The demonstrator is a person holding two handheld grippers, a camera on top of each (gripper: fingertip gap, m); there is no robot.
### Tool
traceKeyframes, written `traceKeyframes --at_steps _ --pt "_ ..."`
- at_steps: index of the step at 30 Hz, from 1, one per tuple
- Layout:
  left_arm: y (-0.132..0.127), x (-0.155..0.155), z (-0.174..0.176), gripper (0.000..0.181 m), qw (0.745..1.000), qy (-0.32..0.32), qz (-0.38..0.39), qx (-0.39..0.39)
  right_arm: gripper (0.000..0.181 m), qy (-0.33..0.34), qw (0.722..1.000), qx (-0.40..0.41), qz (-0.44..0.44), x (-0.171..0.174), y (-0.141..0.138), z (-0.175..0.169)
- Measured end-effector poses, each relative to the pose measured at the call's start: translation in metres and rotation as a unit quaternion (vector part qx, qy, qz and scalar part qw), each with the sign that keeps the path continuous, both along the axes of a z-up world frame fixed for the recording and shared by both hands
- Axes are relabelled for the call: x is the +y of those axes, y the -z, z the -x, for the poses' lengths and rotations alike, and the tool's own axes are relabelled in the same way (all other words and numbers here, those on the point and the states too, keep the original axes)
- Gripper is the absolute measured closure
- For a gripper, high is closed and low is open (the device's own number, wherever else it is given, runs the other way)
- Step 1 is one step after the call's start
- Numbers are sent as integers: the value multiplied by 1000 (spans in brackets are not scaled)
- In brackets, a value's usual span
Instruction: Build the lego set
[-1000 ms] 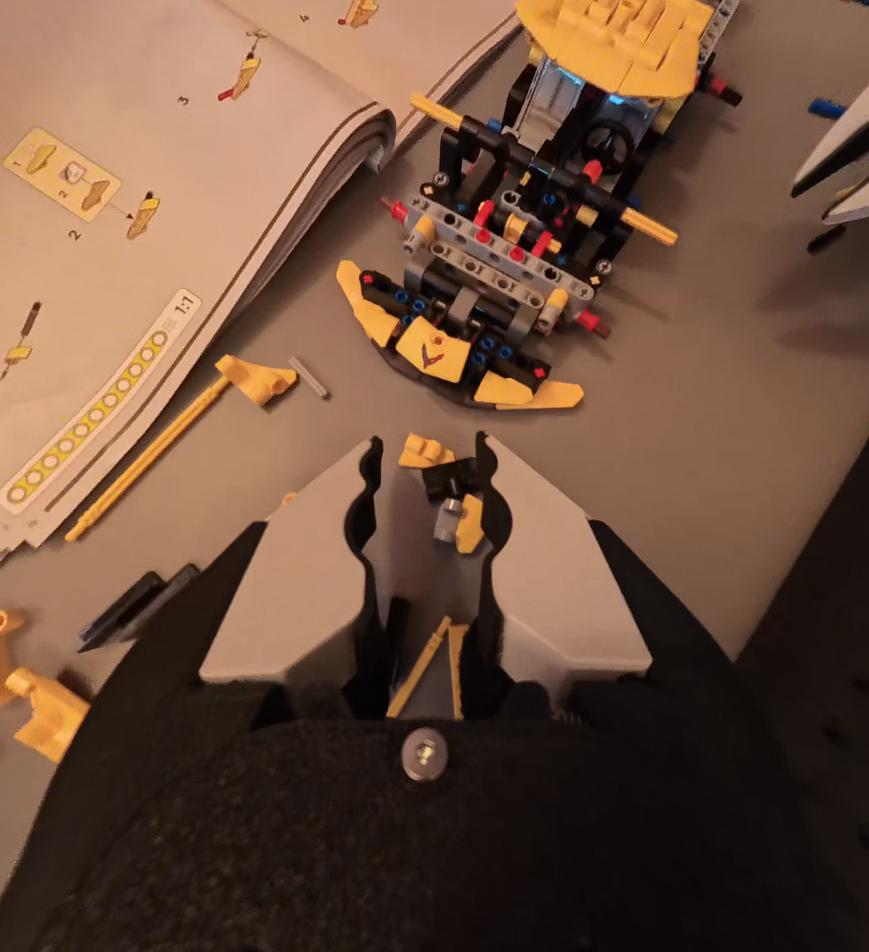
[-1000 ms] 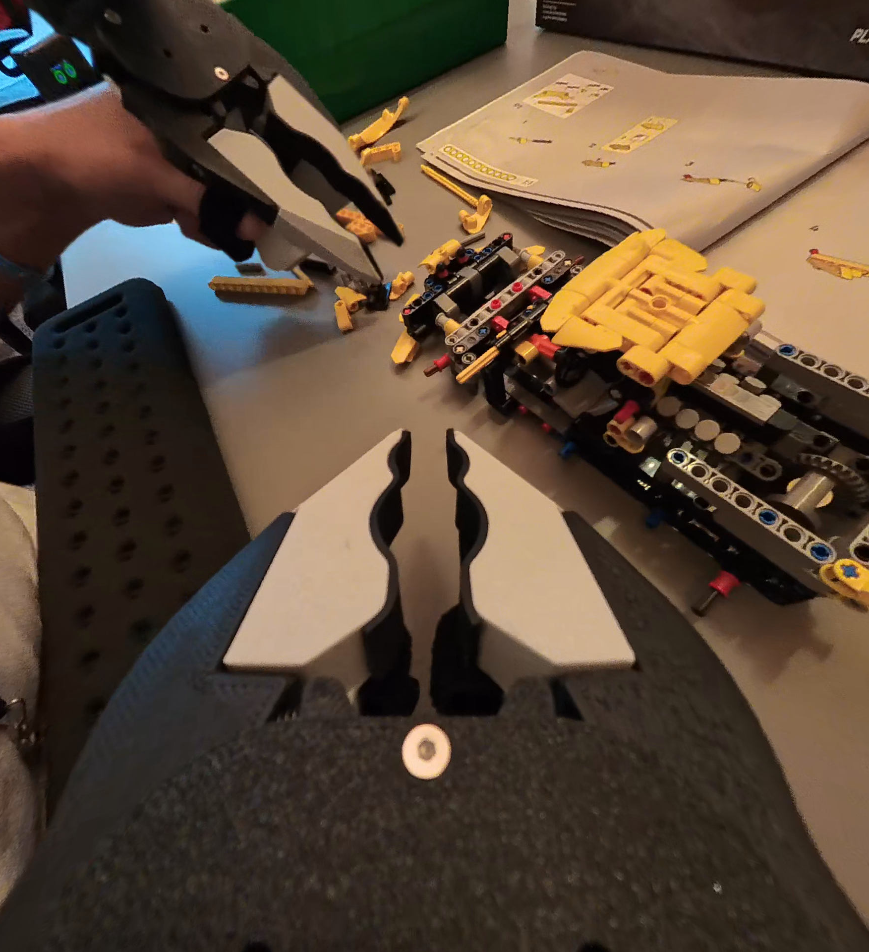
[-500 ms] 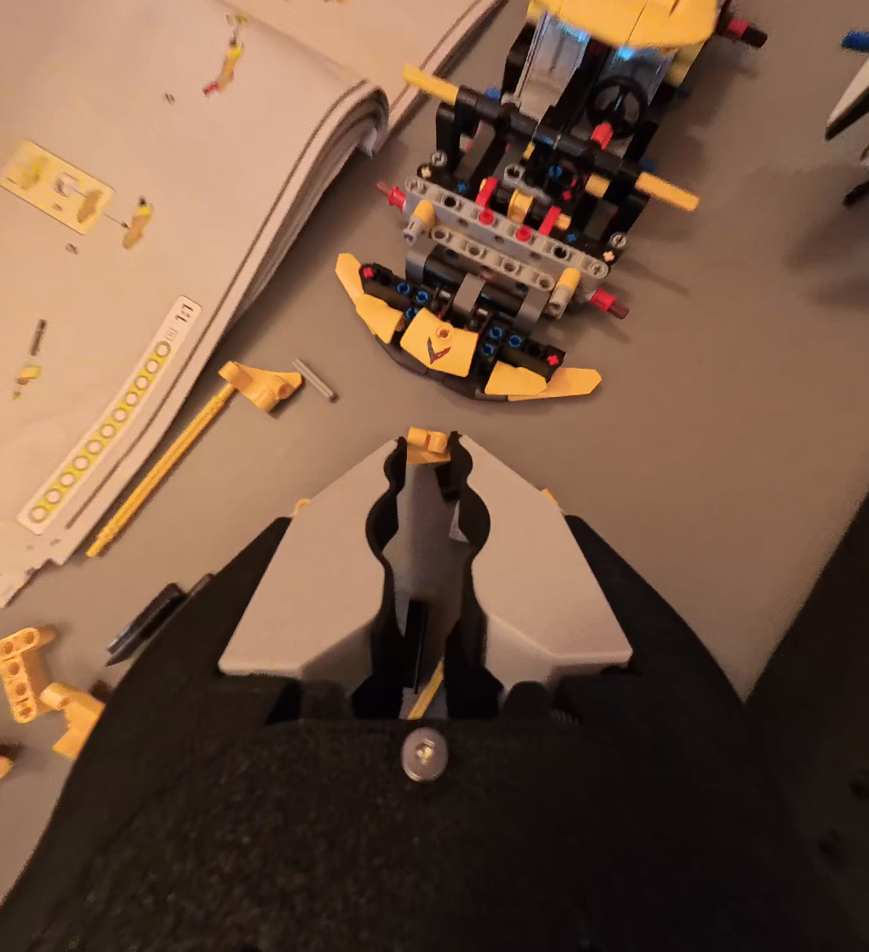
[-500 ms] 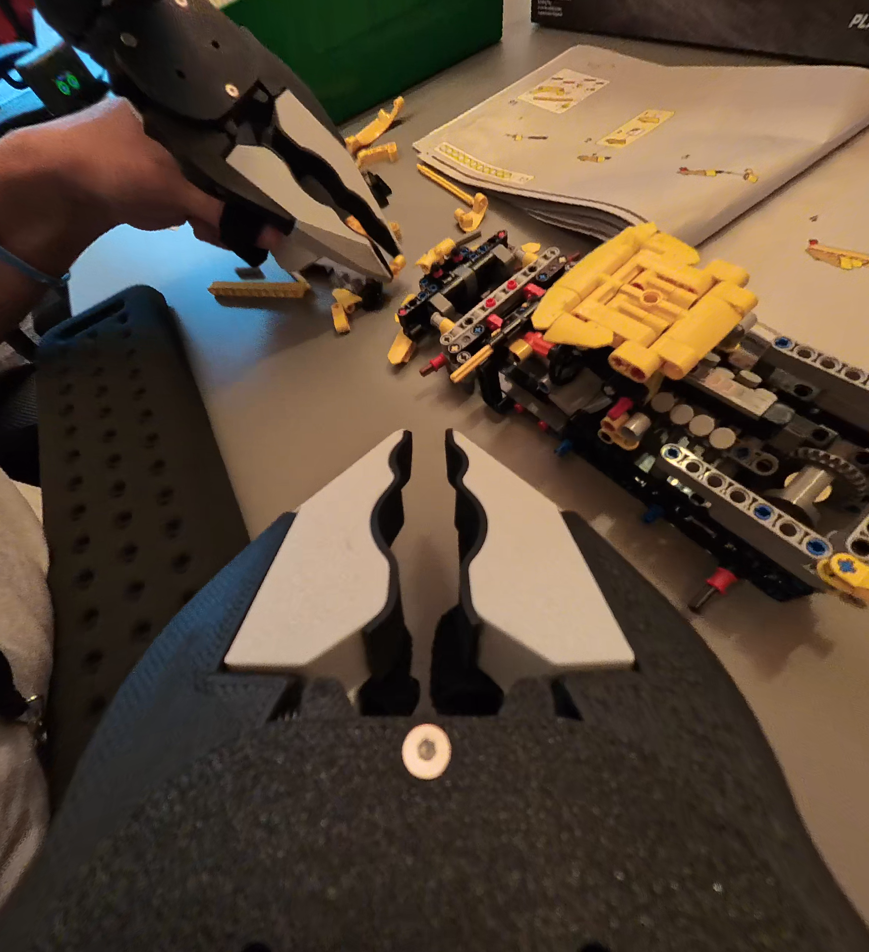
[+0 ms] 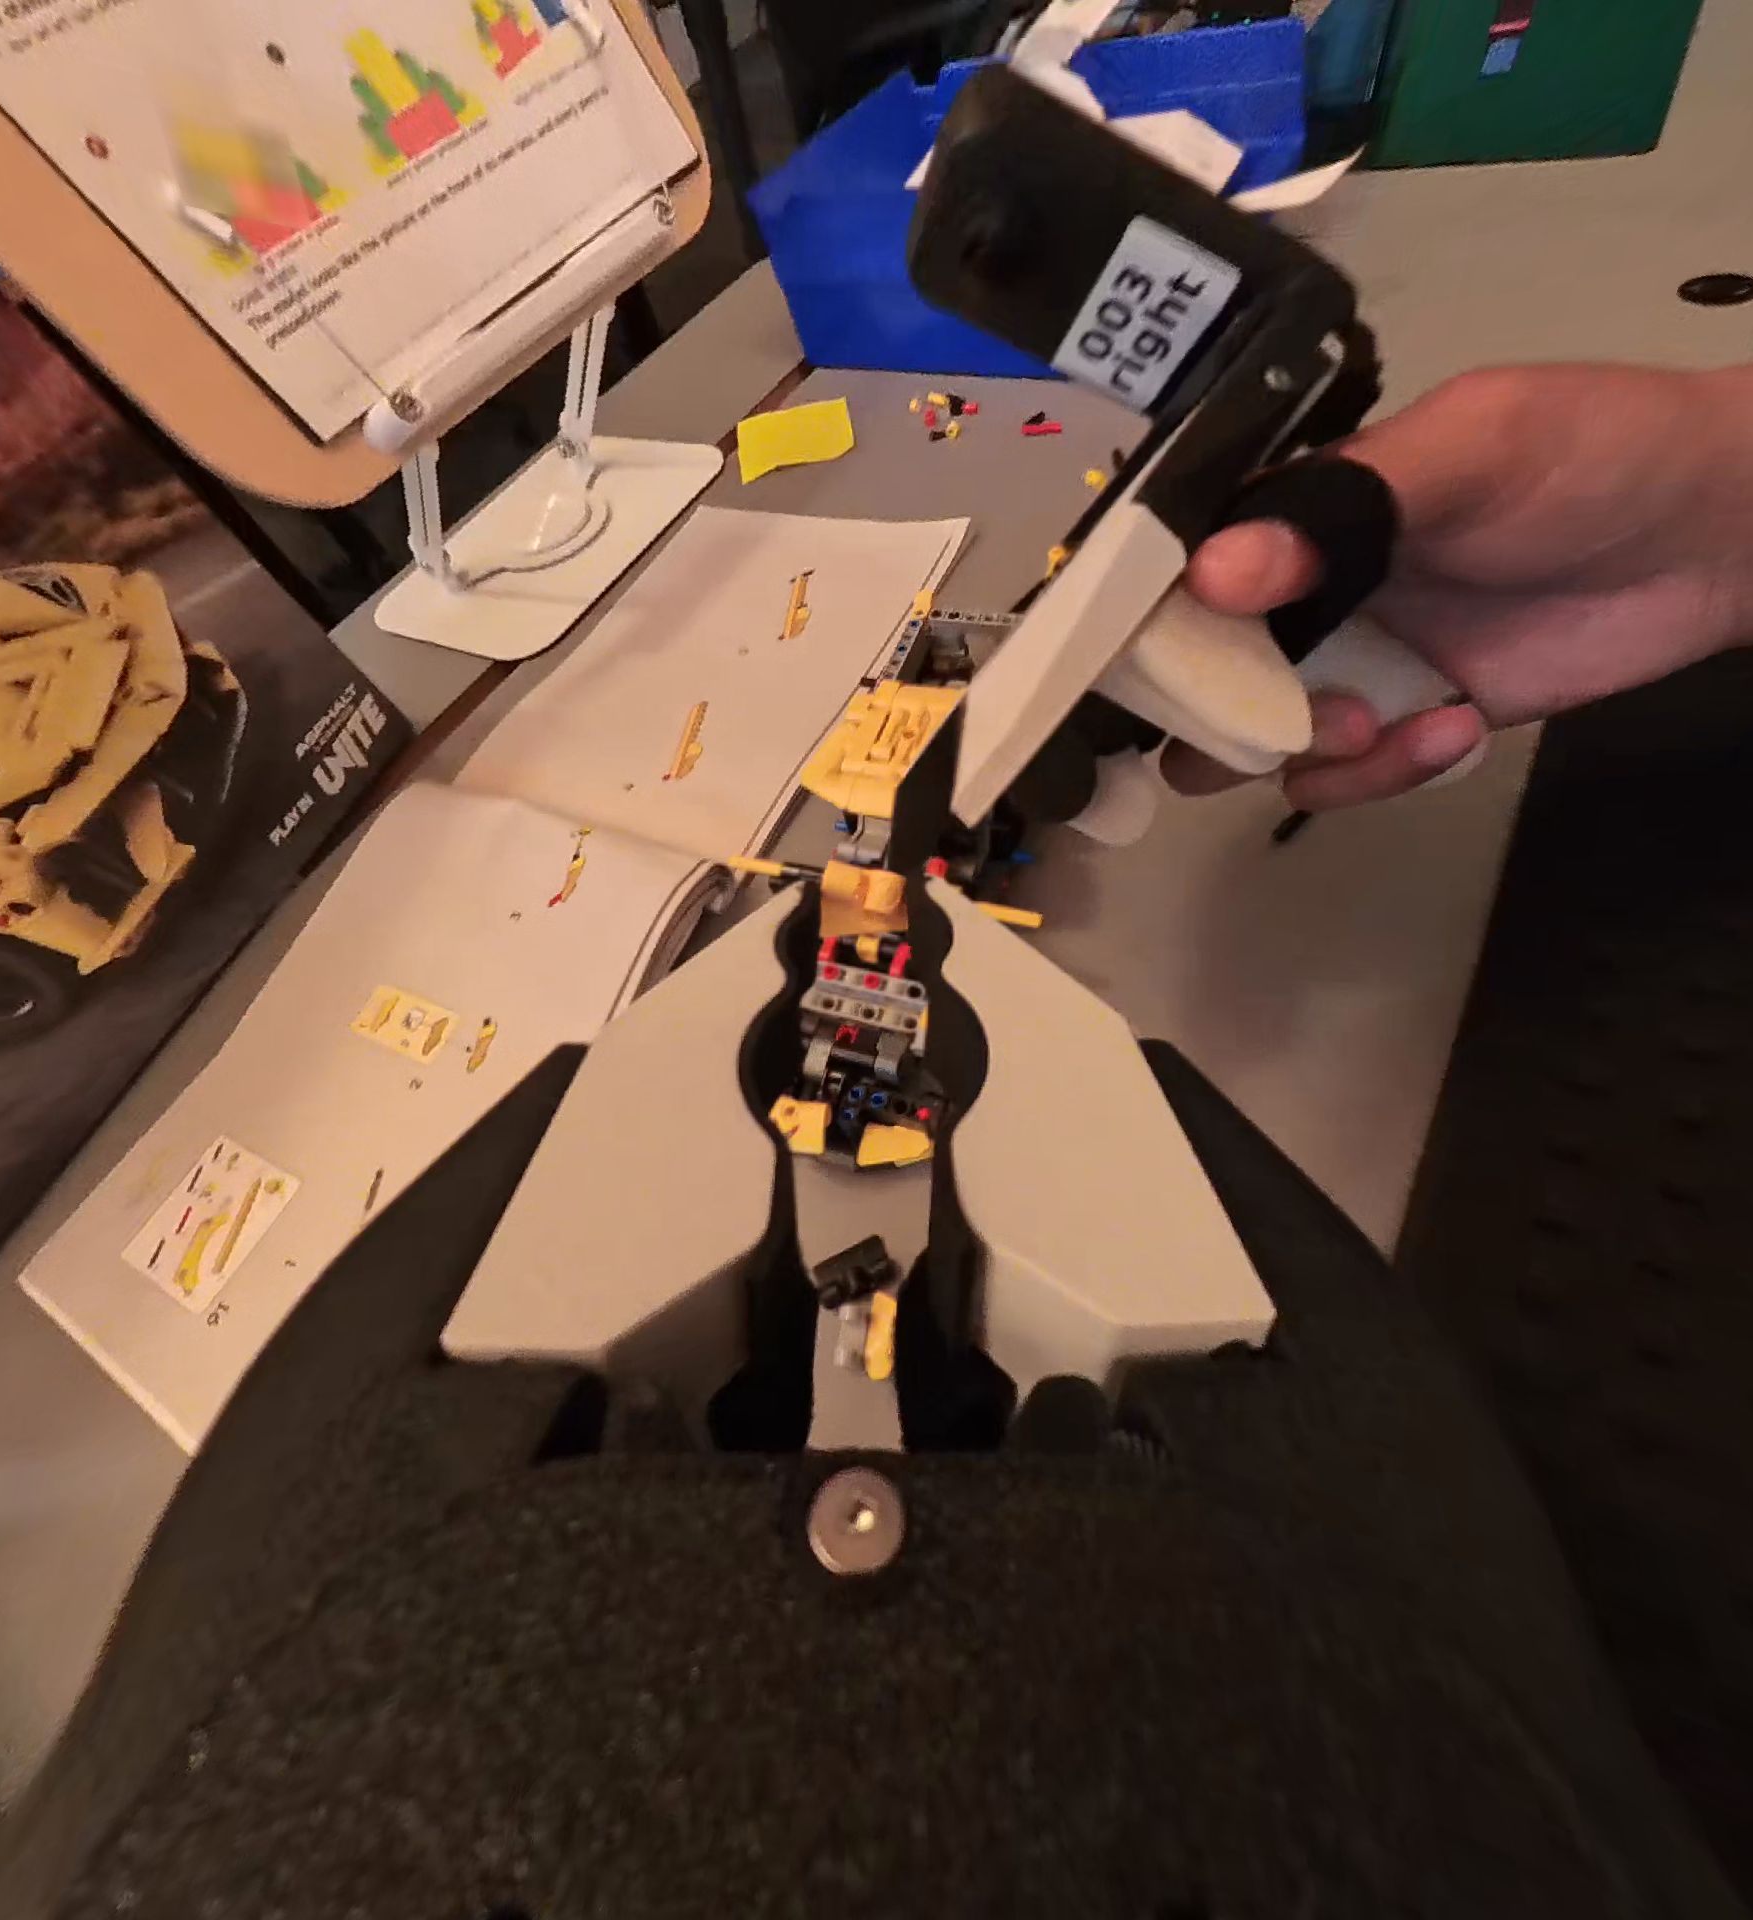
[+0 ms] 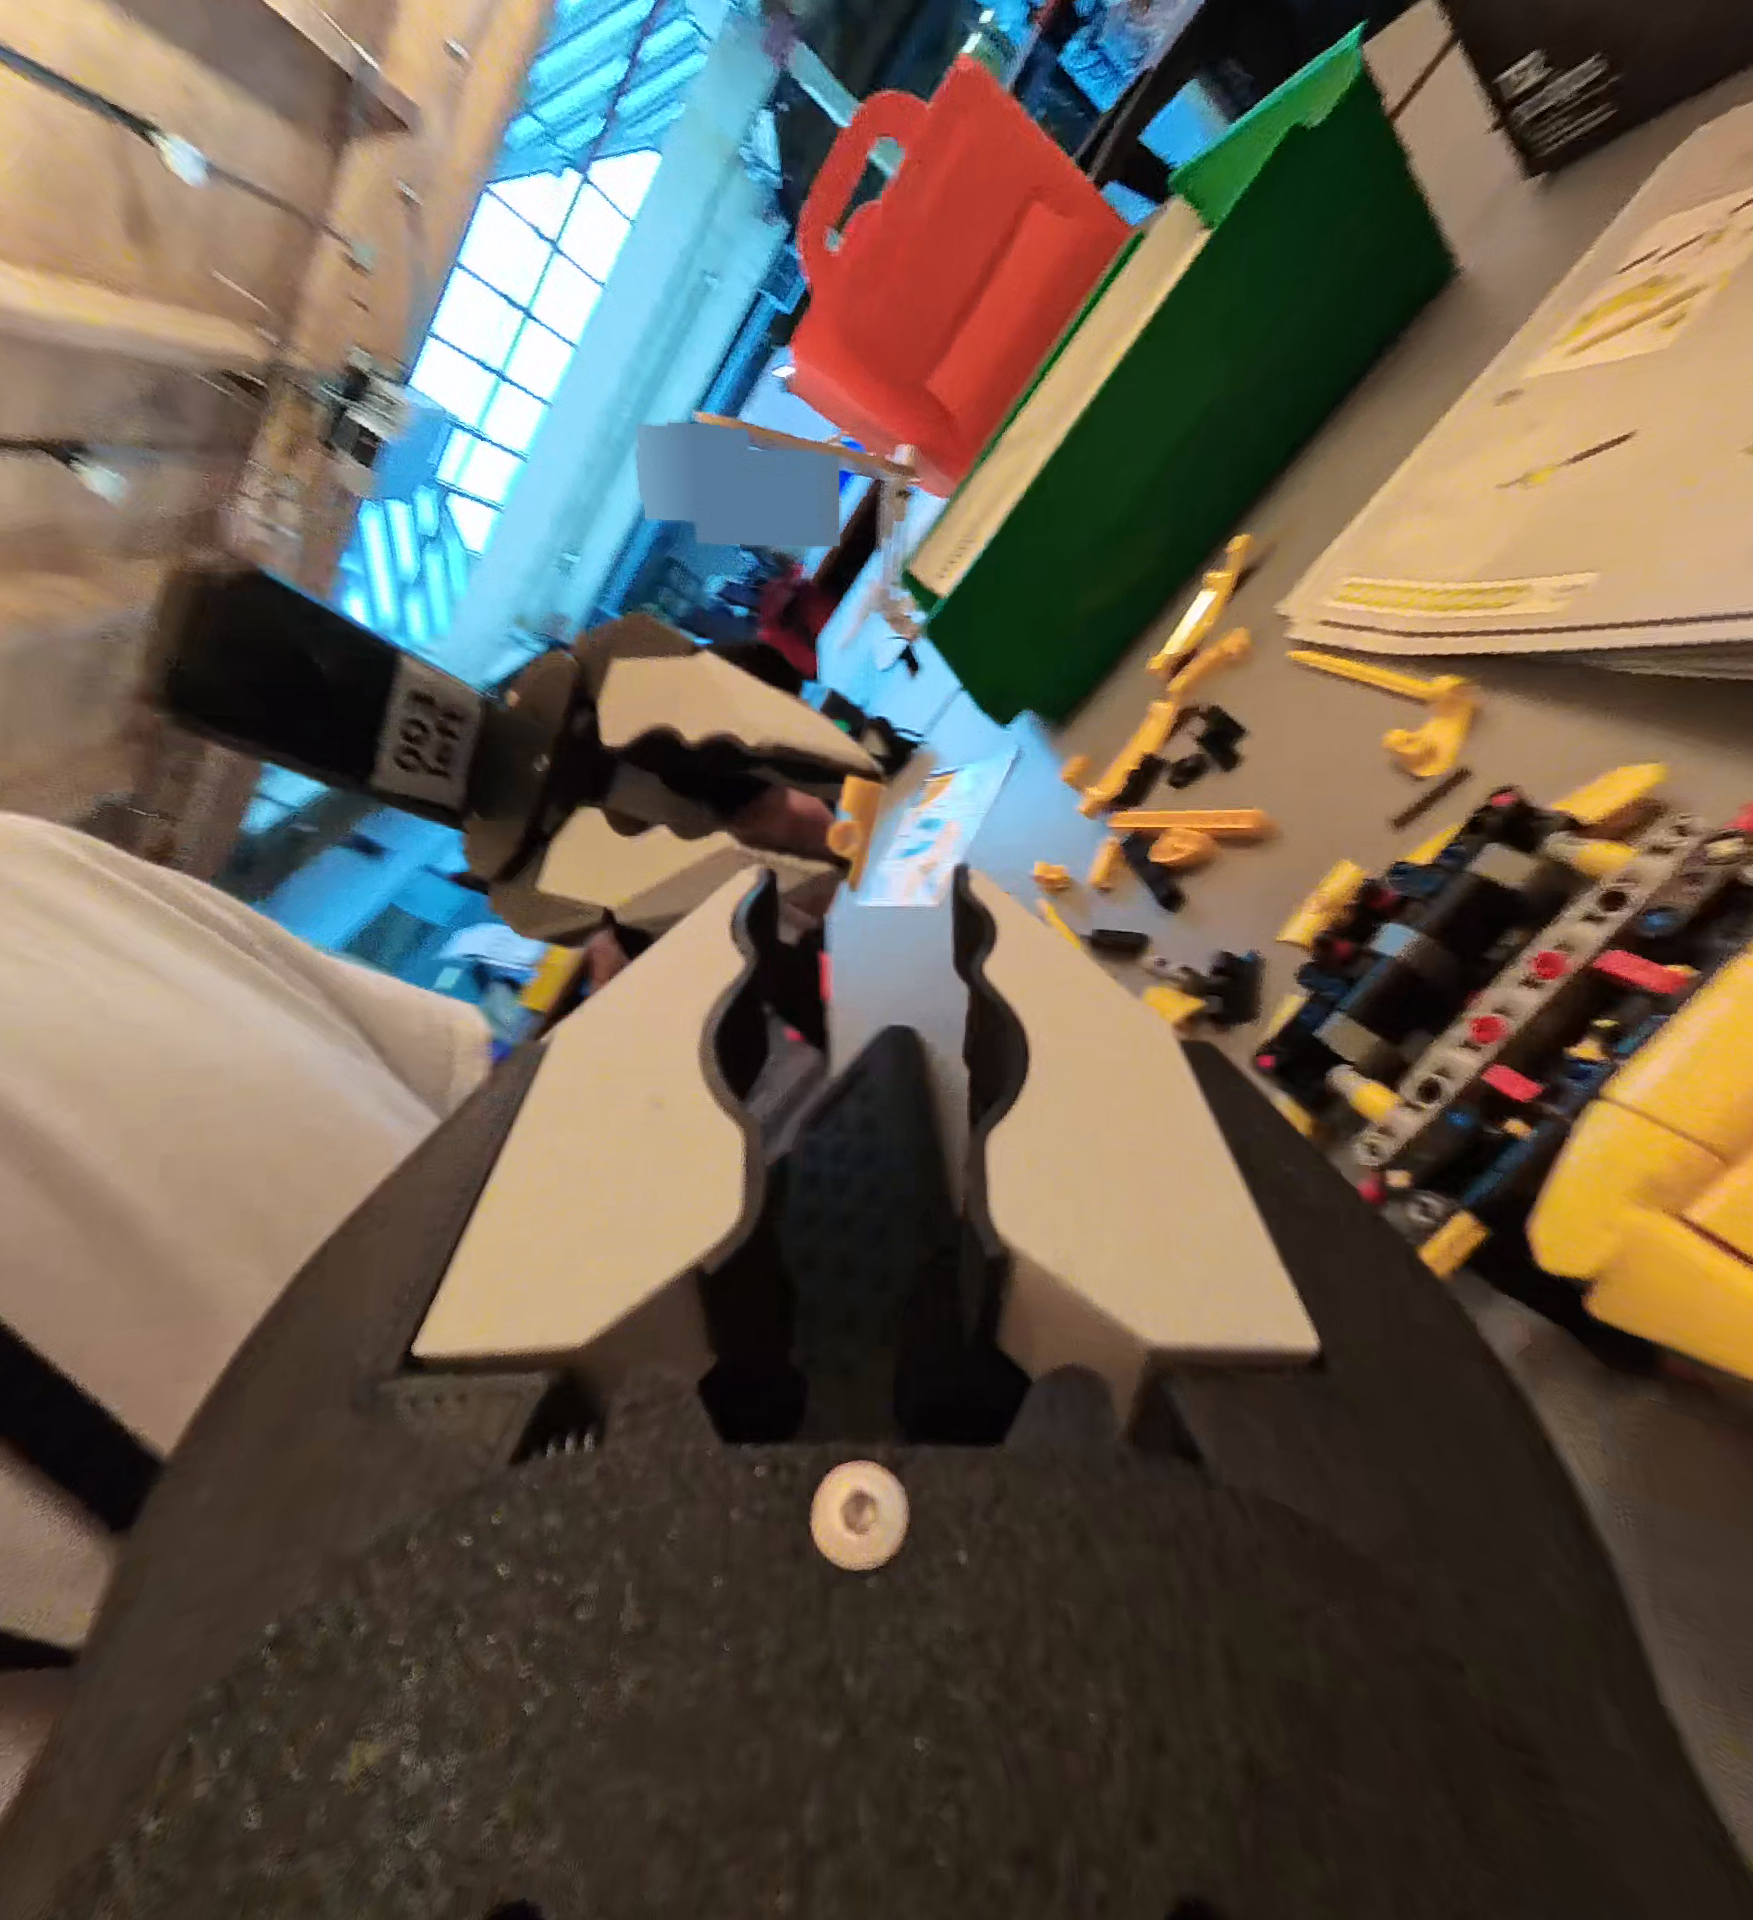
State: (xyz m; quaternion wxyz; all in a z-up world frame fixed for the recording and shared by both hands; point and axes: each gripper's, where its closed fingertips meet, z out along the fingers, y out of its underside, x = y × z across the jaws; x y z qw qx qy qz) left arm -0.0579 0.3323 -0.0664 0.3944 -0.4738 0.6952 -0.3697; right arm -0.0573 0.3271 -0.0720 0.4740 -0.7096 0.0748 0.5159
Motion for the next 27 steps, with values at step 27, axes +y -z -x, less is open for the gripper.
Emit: traceKeyframes --at_steps 27 --pt "-5 -10 16 161 1000 9 21 5 175 -31 959 281 9 -20 -13 -15"
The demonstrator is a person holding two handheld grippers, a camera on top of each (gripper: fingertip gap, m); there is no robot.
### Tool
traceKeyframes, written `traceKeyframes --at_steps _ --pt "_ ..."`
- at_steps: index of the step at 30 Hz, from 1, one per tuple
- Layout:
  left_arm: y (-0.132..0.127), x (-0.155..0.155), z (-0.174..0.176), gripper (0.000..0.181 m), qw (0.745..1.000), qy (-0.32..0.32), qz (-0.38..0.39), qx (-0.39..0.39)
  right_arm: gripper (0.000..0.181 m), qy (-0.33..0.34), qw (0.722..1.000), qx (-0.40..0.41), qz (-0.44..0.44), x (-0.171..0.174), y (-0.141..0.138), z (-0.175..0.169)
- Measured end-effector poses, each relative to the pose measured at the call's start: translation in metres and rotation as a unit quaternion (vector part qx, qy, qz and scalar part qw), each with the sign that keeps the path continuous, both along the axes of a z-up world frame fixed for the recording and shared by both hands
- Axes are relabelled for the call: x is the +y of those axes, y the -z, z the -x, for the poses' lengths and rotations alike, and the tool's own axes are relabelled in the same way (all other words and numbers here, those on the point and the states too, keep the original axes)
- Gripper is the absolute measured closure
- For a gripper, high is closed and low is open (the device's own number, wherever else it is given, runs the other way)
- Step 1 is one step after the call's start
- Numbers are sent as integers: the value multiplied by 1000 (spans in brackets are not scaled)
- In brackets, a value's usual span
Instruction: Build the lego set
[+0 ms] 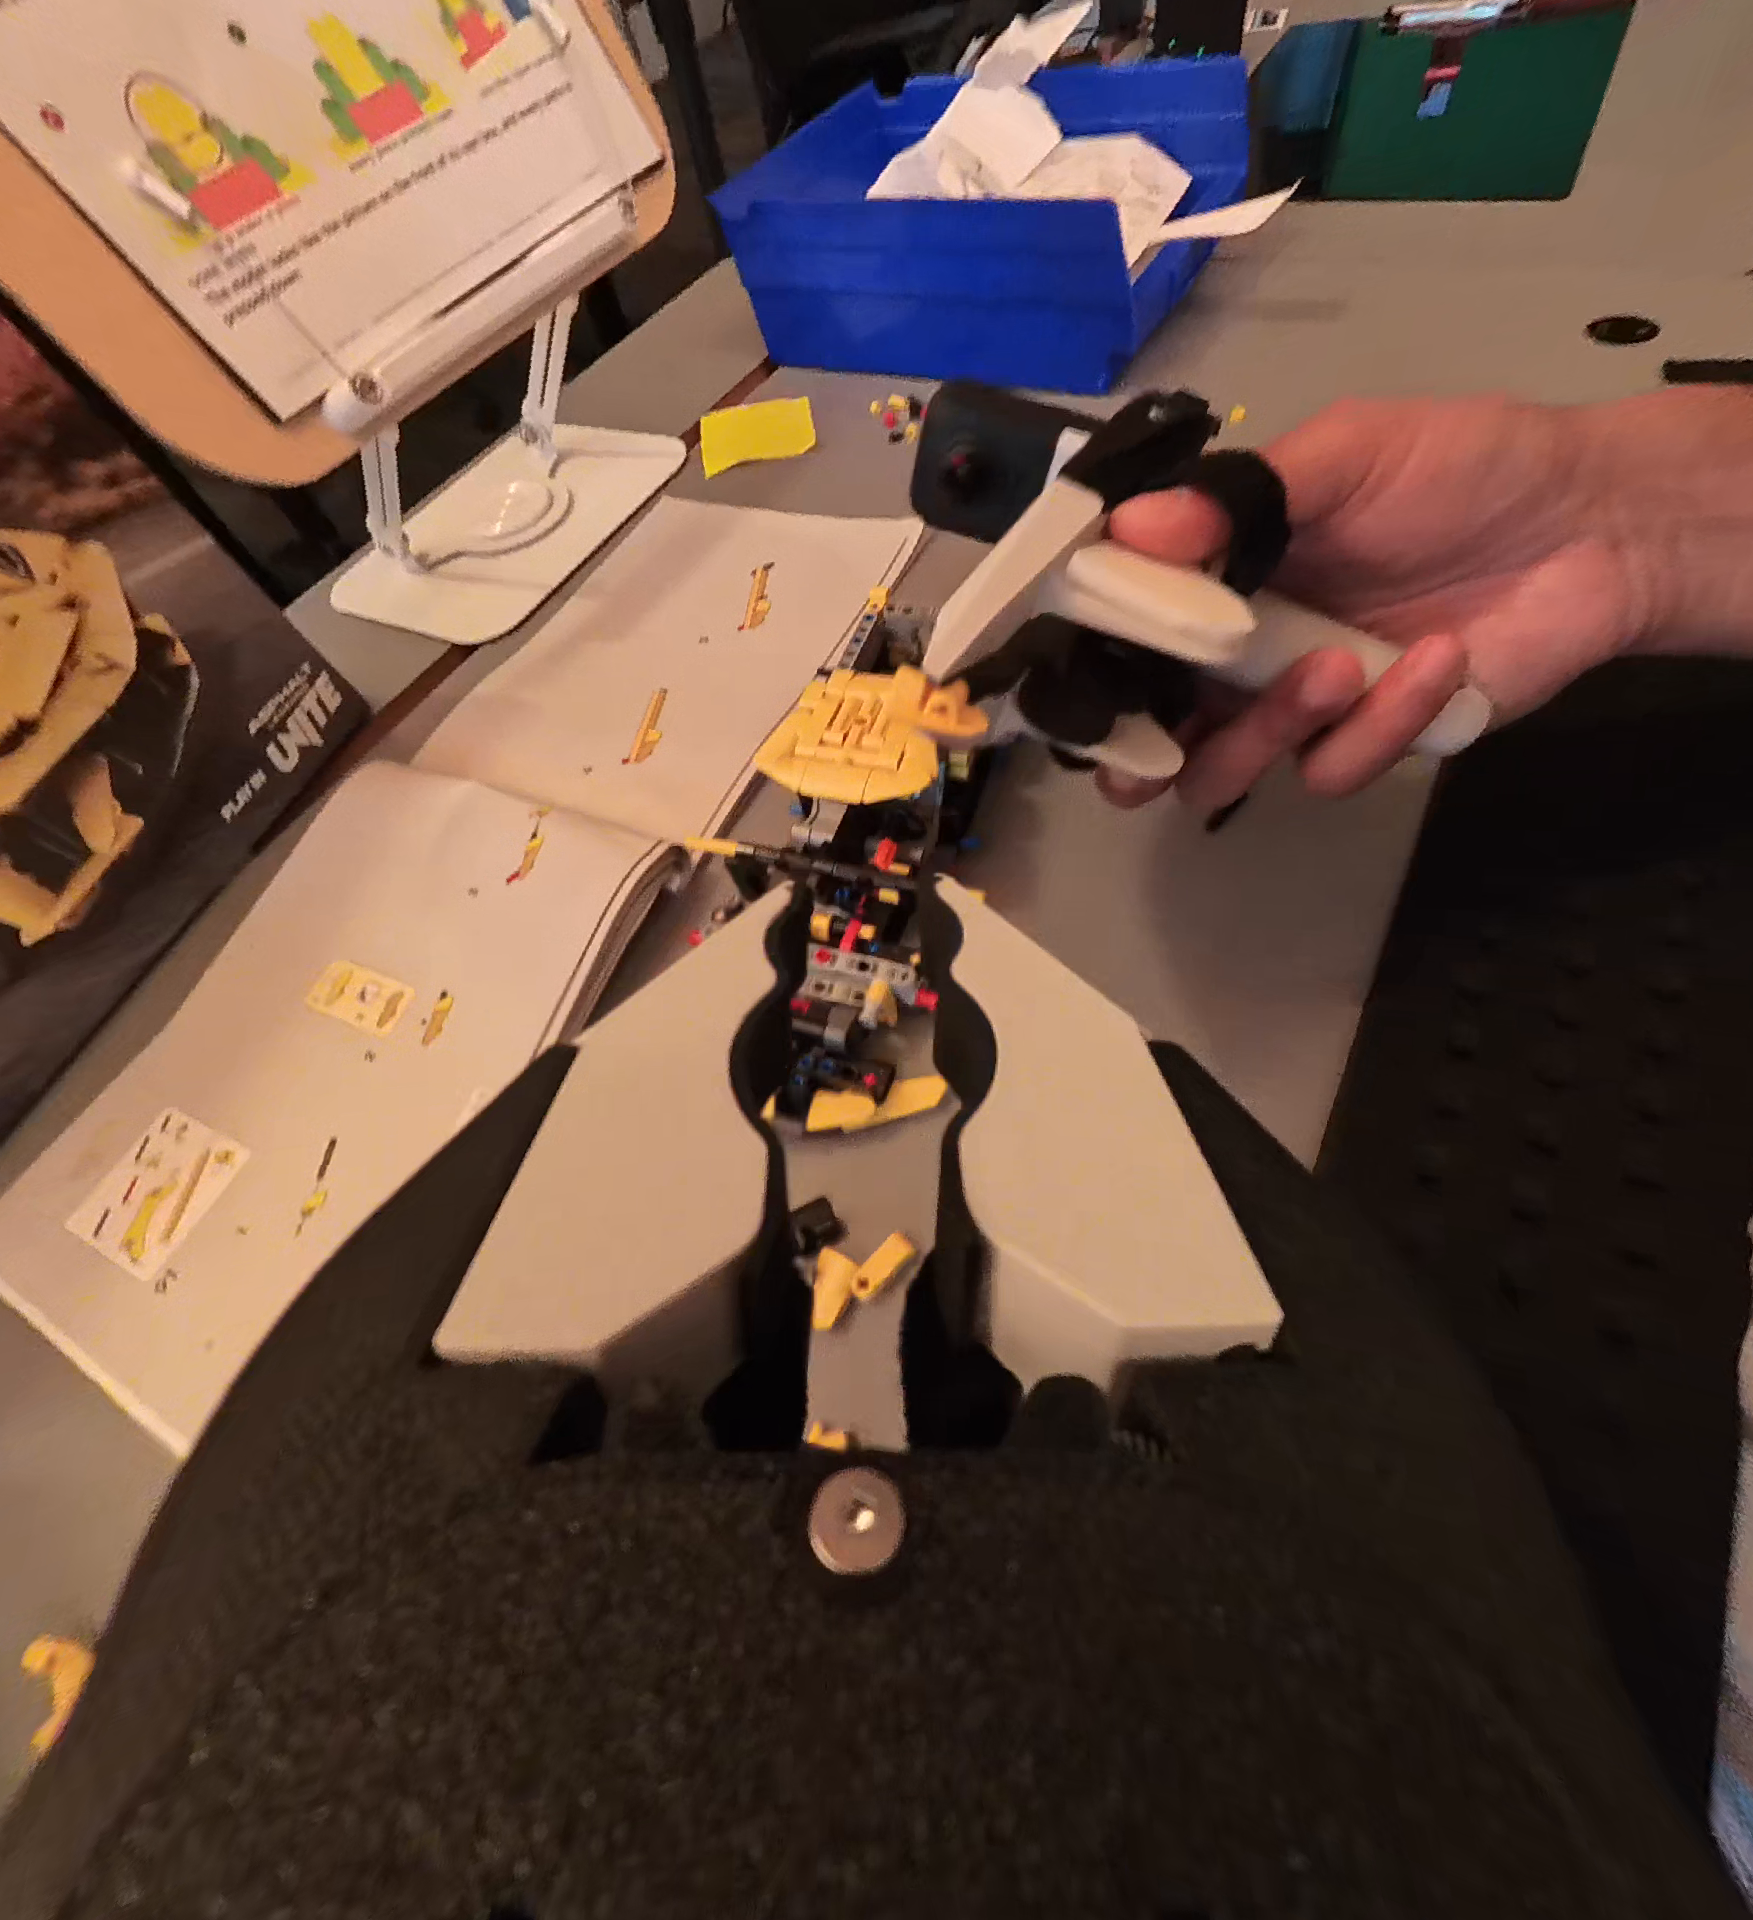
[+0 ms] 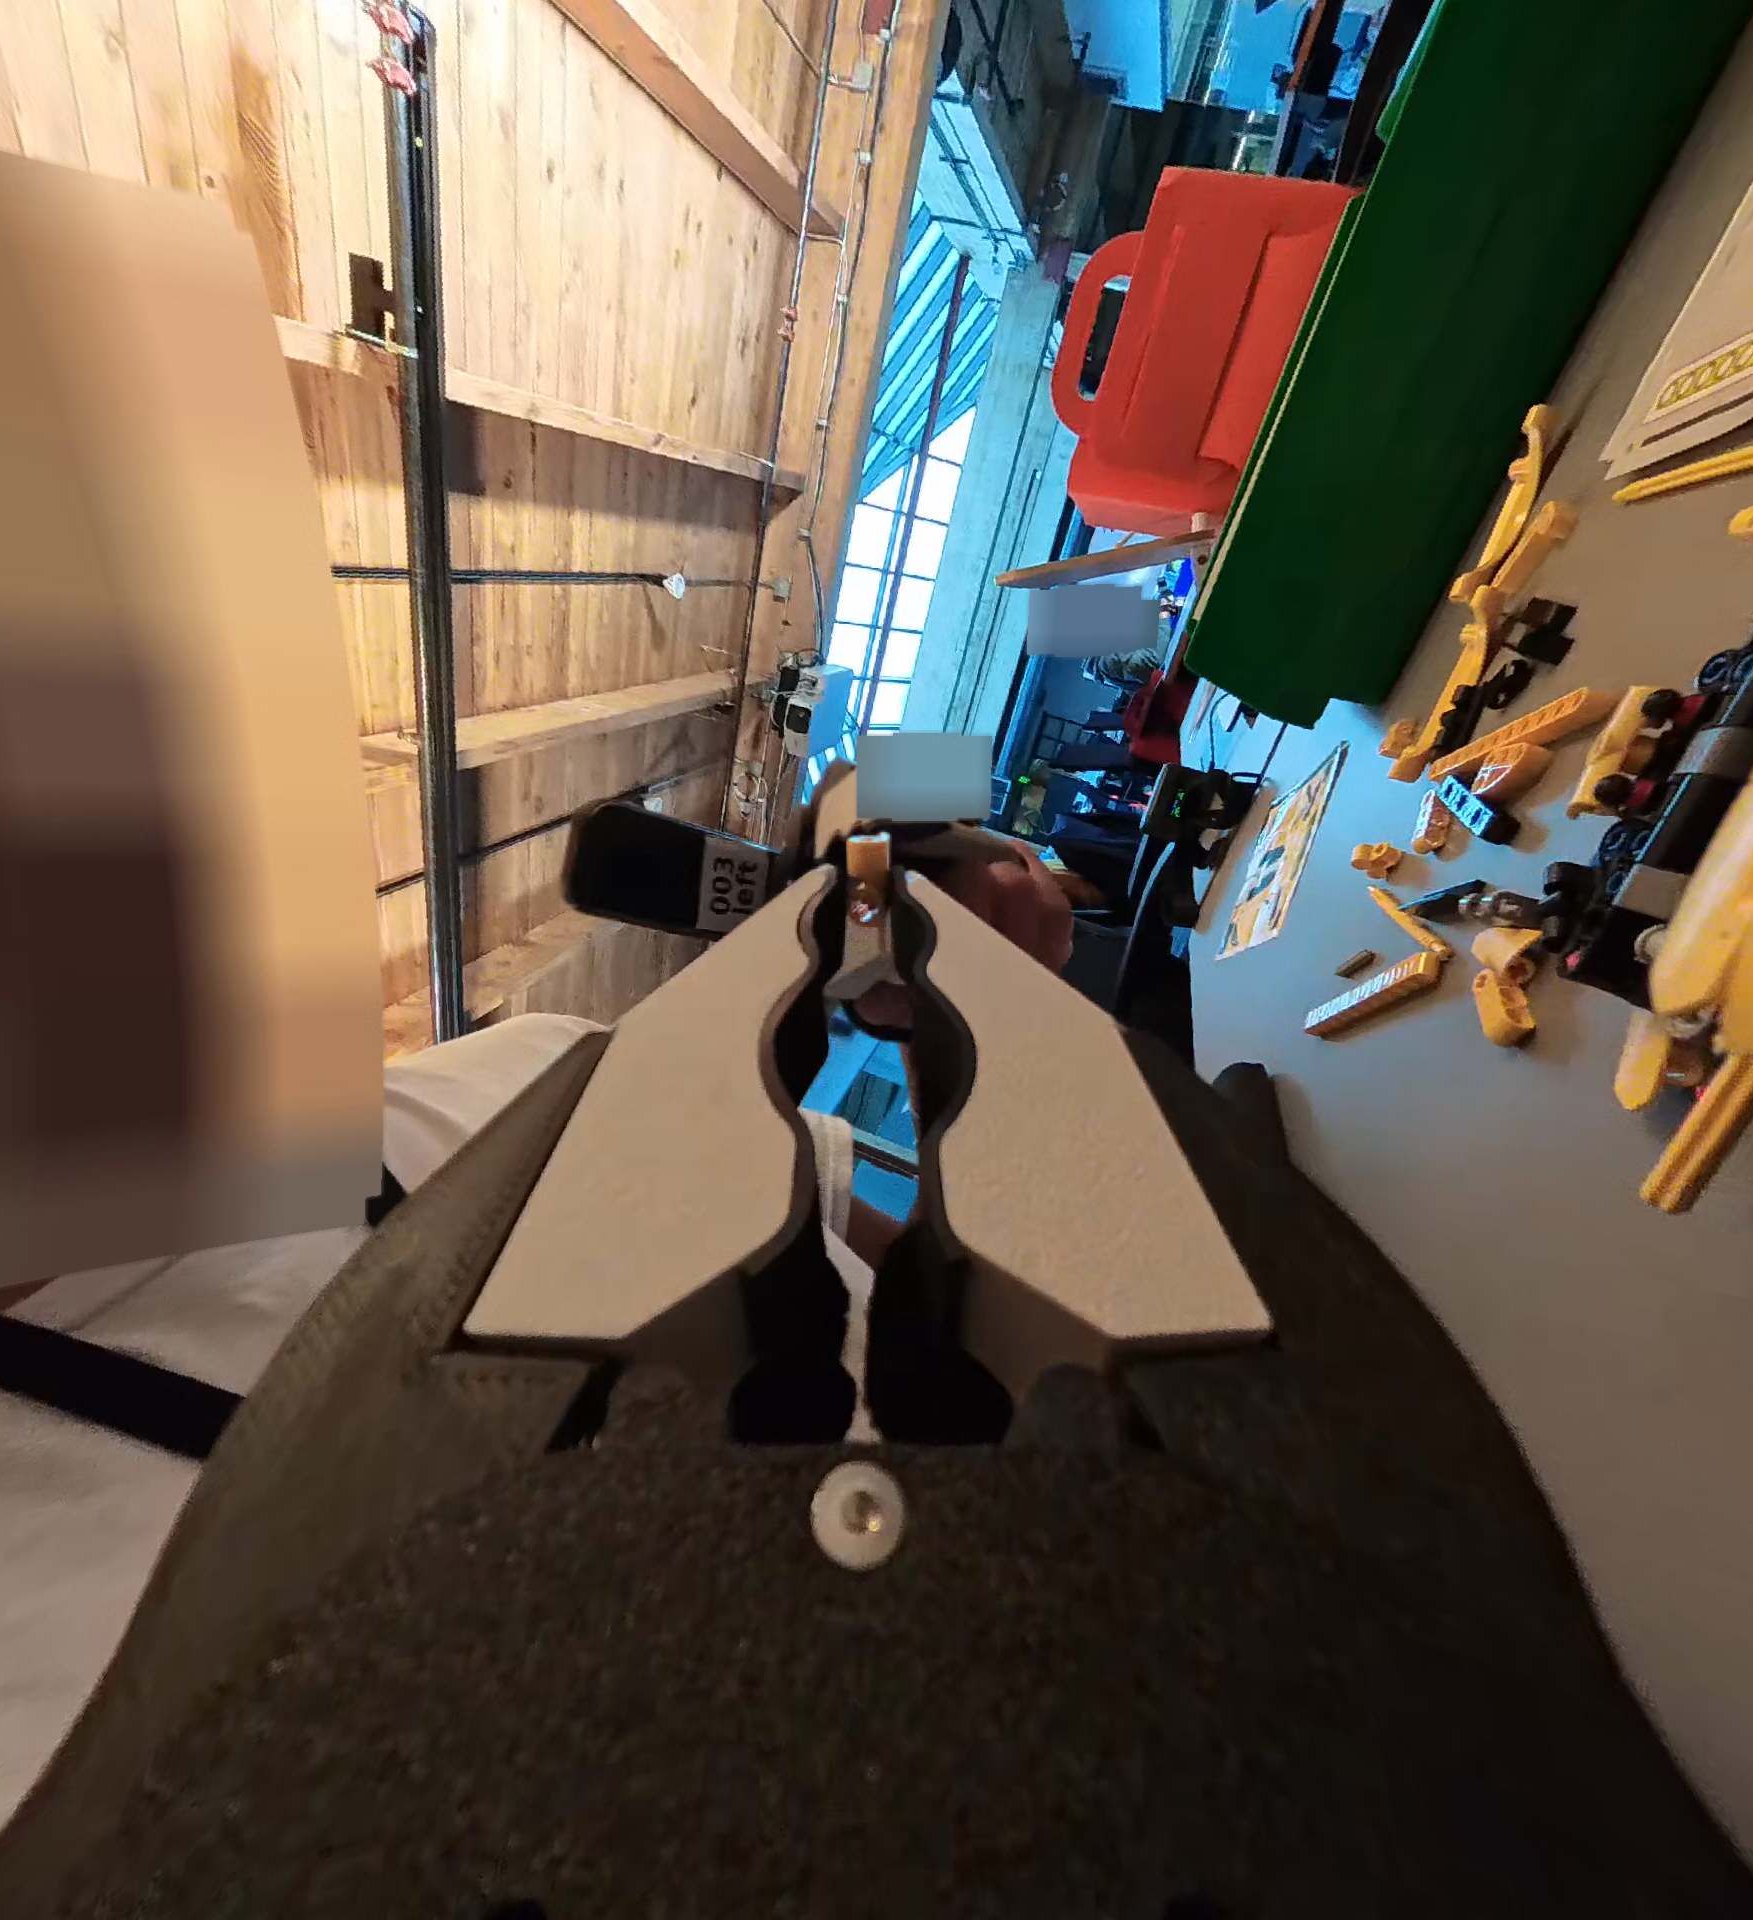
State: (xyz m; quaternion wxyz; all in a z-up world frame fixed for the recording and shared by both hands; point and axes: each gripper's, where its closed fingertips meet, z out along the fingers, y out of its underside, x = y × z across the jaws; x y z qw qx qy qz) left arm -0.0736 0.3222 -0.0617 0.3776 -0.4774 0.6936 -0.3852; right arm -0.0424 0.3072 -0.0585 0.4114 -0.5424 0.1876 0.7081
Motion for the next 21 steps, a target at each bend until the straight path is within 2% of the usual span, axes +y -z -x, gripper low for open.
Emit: traceKeyframes --at_steps 2,3,4,6,7,8,11,12,18,21 --pt "10 10 8 161 1000 -17 -13 22 175 -4 999 -48 14 -3 8 5" --pt "17 18 13 161 998 -33 -24 39 174 -5 992 -125 22 -7 20 10" --pt "25 27 21 161 997 -48 -31 60 174 -9 972 -235 28 -13 38 15" --pt "45 42 40 161 991 -73 -25 108 174 -55 887 -456 50 -36 85 19" --pt "54 46 50 160 989 -73 -13 130 174 -89 854 -510 58 -49 101 20" --pt "64 45 60 161 986 -66 2 151 174 -107 842 -523 74 -58 110 20" --pt "86 51 80 160 978 -74 14 195 174 -97 864 -476 128 -67 119 14" --pt "92 53 84 160 975 -79 14 207 174 -93 862 -473 156 -69 126 9" --pt "97 70 81 159 971 -126 6 202 173 -109 805 -547 202 -79 150 -4" --pt "105 92 86 157 959 -174 -23 224 173 -108 805 -547 204 -76 152 0"
